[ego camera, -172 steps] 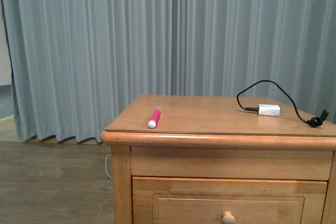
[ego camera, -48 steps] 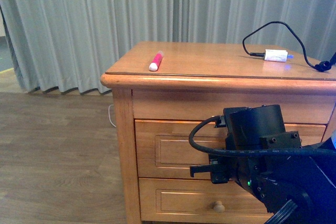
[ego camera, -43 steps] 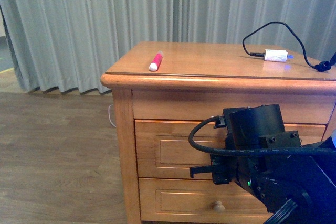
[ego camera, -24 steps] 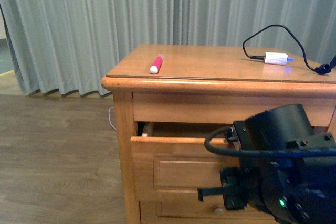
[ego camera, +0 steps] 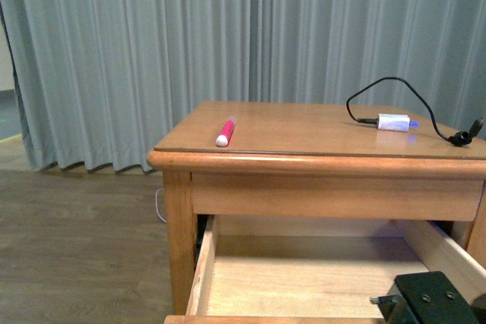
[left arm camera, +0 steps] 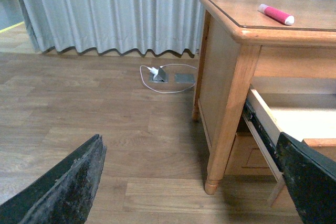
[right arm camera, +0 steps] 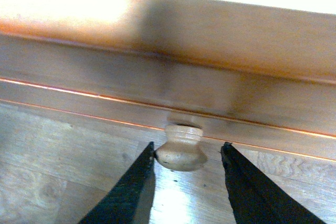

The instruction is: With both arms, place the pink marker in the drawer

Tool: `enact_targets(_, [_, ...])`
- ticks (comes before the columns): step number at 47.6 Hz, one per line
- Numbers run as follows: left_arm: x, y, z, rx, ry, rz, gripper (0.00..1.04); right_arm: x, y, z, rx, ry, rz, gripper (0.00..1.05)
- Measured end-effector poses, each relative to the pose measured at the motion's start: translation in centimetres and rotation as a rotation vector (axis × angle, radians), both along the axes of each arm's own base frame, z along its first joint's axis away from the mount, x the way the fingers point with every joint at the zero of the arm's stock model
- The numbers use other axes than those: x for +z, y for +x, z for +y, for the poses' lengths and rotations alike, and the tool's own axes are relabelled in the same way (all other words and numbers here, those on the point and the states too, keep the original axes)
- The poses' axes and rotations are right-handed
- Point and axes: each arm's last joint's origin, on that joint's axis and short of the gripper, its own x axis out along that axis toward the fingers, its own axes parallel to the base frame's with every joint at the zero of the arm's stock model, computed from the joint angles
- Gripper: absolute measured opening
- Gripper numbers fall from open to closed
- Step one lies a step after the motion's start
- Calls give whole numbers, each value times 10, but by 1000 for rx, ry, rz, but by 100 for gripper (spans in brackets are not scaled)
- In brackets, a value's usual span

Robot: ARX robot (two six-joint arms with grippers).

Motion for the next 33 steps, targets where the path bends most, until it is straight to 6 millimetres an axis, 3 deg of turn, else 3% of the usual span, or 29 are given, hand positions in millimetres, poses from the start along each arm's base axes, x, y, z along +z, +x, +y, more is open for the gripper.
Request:
enact_targets(11, [0,0,0,0,0,0,99,29,-21,-12,-21,61,-36,75])
enact_targets(17, [0,0,0,0,0,0,99,65,-42,-23,-5,119,-92,98])
enact_targets(29, [0,0,0,0,0,0,99,130,-84,-57,-4,171,-242,96])
enact_targets(33, [0,0,0,0,0,0,99,138,-92,-63,-3,168,-272,96])
